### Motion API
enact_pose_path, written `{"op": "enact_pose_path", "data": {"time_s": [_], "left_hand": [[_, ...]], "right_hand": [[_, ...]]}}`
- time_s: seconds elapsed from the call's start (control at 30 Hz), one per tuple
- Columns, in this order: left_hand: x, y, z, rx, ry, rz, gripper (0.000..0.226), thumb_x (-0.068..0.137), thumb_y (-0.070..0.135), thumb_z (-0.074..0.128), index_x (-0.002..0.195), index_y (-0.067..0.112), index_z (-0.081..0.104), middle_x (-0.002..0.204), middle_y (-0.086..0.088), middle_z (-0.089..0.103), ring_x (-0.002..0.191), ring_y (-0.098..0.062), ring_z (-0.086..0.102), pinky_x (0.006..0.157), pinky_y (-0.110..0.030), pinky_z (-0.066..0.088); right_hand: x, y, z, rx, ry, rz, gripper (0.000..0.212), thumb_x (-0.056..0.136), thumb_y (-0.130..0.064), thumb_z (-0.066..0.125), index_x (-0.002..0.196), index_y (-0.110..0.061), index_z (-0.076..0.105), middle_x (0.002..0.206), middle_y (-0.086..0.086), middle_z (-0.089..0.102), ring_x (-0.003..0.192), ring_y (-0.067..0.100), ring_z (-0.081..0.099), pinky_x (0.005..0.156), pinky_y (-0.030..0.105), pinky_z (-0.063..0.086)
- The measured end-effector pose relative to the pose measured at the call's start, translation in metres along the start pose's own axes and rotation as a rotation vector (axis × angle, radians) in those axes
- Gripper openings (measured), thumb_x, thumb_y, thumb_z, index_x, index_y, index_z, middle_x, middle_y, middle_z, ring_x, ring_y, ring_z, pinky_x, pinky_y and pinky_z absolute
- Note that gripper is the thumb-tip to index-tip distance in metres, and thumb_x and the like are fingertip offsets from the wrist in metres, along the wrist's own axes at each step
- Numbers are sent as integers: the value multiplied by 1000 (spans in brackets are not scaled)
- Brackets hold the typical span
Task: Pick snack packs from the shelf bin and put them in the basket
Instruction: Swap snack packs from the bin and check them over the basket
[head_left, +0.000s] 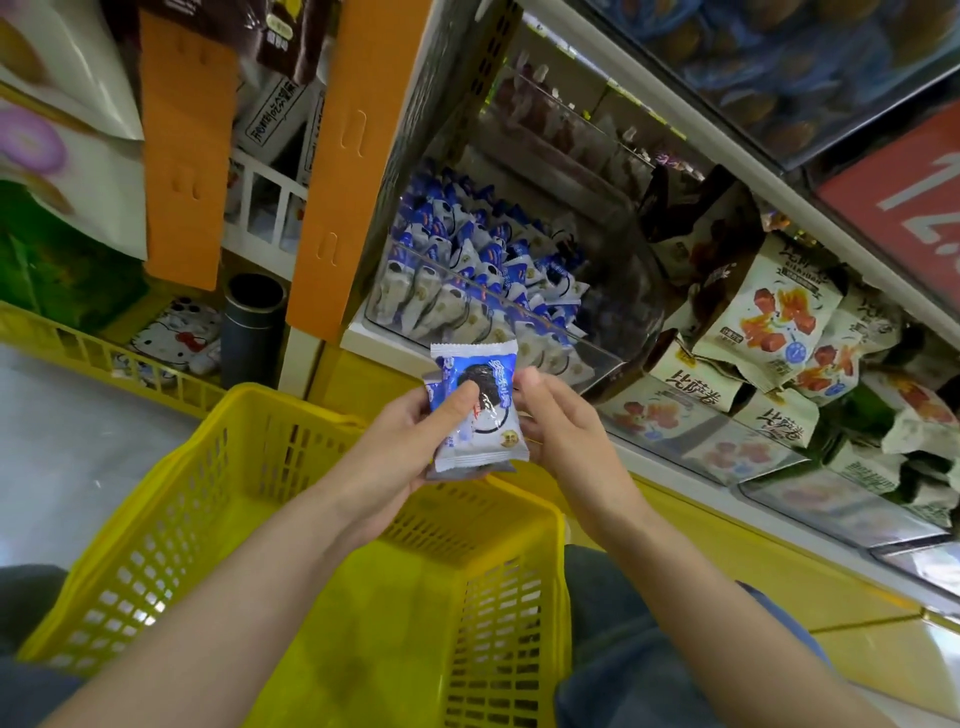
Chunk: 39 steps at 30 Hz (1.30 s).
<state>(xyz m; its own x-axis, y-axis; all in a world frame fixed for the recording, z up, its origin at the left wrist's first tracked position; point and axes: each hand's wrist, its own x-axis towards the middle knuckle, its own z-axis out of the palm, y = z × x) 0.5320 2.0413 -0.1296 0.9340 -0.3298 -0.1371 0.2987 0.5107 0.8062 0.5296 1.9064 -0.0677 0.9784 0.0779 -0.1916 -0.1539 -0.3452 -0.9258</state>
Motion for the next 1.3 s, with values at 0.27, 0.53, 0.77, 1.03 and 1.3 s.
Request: {"op": "enact_pose_path", "data": {"time_s": [0.27,0.53,0.77,1.03,1.3], "left_hand": [[2,1,0,192,135,83,44,72,46,64,111,30,53,101,12,70,86,-2,68,62,-13,51],[11,6,3,71,206,43,32,89,51,42,108,28,55,101,3,70,91,-11,67,81,-32,50],[15,8,-1,143,377,121,15,97,17,42,89,26,51,75,7,59,46,12,54,43,-4,39],[14,9,-3,209,399,115,16,98,18,41,84,21,49,62,7,47,38,11,46,40,-3,34],[18,13,0,181,393,99,9,98,18,41,98,15,50,67,7,49,39,12,46,39,-3,34]], "right_hand": [[1,-4,-4,-180,-37,-90,29,85,-16,64,101,-39,59,93,-10,68,79,-8,63,61,7,46],[7,-21,-9,-190,24,-102,24,80,-7,68,98,-23,64,87,-8,69,69,-8,63,60,8,48],[48,-54,-48,-254,378,-265,22,84,-15,64,103,-25,60,89,-8,68,78,4,68,64,14,54],[140,-58,-65,-907,423,-155,39,89,-17,60,126,-8,53,124,10,59,108,18,57,86,23,42],[169,-56,-67,-1197,279,57,30,86,-17,64,112,-3,61,111,14,64,90,23,62,76,31,50]]}}
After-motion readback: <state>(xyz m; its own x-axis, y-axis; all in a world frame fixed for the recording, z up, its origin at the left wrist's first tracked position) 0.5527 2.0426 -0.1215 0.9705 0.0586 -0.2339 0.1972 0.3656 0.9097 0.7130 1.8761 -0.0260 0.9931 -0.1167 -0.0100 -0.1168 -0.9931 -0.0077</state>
